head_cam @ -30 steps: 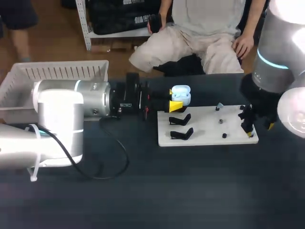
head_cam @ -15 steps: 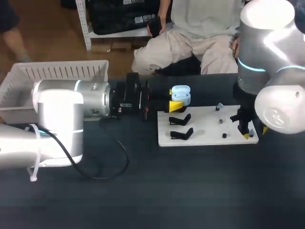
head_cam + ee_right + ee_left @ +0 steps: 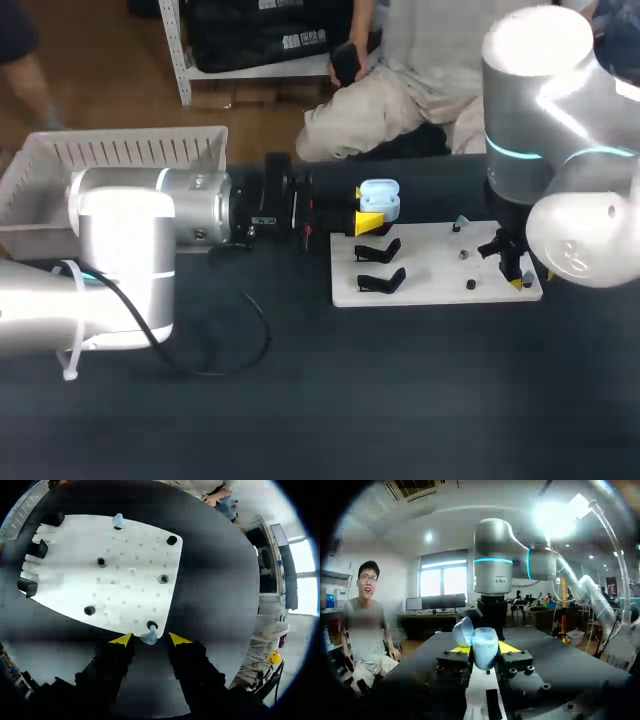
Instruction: Pick up each earbud case from the left stands, insert the matching earbuds, close the lid, and place the case in the box.
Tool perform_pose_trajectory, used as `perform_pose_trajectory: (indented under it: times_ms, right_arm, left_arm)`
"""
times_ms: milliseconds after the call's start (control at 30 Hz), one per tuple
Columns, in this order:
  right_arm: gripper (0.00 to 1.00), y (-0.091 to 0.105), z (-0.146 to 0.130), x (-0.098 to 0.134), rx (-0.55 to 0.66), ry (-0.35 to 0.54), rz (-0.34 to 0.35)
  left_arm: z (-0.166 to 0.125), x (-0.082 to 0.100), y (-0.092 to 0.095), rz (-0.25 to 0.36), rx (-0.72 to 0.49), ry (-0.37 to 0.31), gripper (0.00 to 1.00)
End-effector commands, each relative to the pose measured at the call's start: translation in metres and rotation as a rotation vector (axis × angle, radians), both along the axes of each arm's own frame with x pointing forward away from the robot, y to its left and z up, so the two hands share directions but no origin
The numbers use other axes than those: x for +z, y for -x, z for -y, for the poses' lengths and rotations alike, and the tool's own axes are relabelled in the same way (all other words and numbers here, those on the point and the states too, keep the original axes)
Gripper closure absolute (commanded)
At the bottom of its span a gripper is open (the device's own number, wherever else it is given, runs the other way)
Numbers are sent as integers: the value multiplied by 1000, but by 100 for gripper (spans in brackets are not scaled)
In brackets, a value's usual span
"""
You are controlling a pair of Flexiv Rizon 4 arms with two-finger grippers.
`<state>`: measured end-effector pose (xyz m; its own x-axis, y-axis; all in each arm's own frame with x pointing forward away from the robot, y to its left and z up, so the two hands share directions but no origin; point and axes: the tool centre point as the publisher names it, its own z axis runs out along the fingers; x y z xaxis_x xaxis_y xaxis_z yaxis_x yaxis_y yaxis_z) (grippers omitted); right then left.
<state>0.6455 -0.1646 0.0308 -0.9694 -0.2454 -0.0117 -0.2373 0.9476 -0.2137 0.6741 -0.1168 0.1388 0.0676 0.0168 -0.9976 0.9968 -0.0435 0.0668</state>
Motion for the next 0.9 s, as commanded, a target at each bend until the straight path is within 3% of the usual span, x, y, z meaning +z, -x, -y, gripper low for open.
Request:
perform_pose_trajectory:
  times_ms: [33,900]
  right_arm:
    - [60,1,-1,-1,-3,4,9]
    - [69,-3,5,-7,-22,13,18]
  left_arm:
    - [0,-1,1,4,5,5,100]
    - [0,-1,1,4,5,5,100]
